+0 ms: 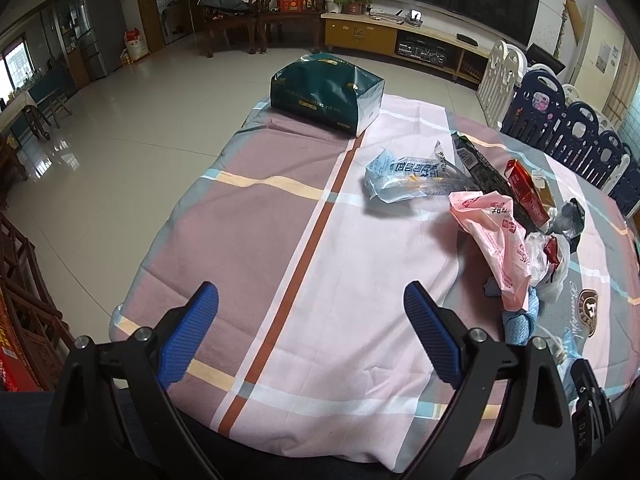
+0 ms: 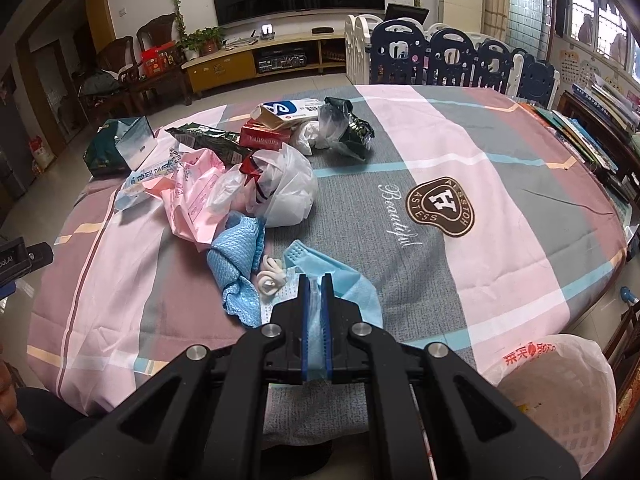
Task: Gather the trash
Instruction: 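Lift the blue mask with the right tool while the left tool grasps the pink bag, then carry the pink bag and blue mask over the wastebasket and open both tools, then grasp the white plastic bag with the right tool while the left tool grasps the blue cloth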
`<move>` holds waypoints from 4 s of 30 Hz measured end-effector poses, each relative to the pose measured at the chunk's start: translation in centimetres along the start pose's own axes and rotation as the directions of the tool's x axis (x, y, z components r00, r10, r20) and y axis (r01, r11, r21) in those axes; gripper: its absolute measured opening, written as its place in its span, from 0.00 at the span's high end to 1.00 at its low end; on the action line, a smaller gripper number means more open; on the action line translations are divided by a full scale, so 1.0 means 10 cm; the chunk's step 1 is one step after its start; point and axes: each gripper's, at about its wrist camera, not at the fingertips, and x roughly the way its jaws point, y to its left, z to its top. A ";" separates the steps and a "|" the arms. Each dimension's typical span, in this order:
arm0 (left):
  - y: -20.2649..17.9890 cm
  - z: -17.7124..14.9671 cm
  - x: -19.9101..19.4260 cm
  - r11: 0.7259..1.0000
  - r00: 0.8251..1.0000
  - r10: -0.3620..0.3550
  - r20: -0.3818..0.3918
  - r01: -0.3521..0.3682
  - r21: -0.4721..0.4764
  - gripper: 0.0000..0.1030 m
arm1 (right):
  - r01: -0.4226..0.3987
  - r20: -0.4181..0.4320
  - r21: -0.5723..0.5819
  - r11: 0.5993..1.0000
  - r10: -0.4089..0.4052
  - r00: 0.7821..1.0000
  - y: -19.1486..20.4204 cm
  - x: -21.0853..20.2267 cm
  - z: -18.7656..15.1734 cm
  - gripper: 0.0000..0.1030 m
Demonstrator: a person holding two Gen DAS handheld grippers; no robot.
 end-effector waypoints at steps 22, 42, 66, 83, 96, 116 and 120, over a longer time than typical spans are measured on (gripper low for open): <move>-0.80 0.27 0.36 0.933 0.930 -0.356 -0.094 0.359 0.007 0.08 | -0.113 -0.039 -0.058 0.992 0.110 0.993 -0.10 0.26 -0.04 0.87; -0.55 0.13 0.04 0.936 0.937 -0.349 0.030 0.347 0.058 0.94 | -0.086 0.001 0.039 0.996 0.086 0.996 -0.40 -0.12 0.00 0.58; -1.12 -0.25 -1.20 0.870 0.912 -0.373 0.169 0.280 0.406 0.94 | -0.058 0.097 -0.043 0.997 0.062 0.993 -0.54 -0.78 0.03 0.85; -2.12 -1.54 -1.88 0.411 0.699 -0.661 -0.275 0.643 0.647 0.94 | 0.173 0.144 0.193 0.966 -0.202 0.969 -2.08 -2.09 -0.46 0.85; -1.97 -1.43 -1.36 0.553 0.758 -0.573 -0.311 0.638 0.536 0.17 | 0.124 0.043 0.240 0.963 -0.138 0.989 -2.05 -1.79 -0.72 0.56; -0.11 -0.08 -0.19 0.987 0.987 -0.153 -0.039 0.151 -0.056 0.15 | -0.061 0.026 0.083 0.995 0.059 0.998 -0.79 -0.60 0.06 0.46; -0.11 -0.10 -0.12 0.991 0.991 -0.128 -0.048 0.125 -0.054 0.15 | -0.081 -0.003 0.009 0.997 0.081 0.997 -0.25 -0.05 0.45 0.45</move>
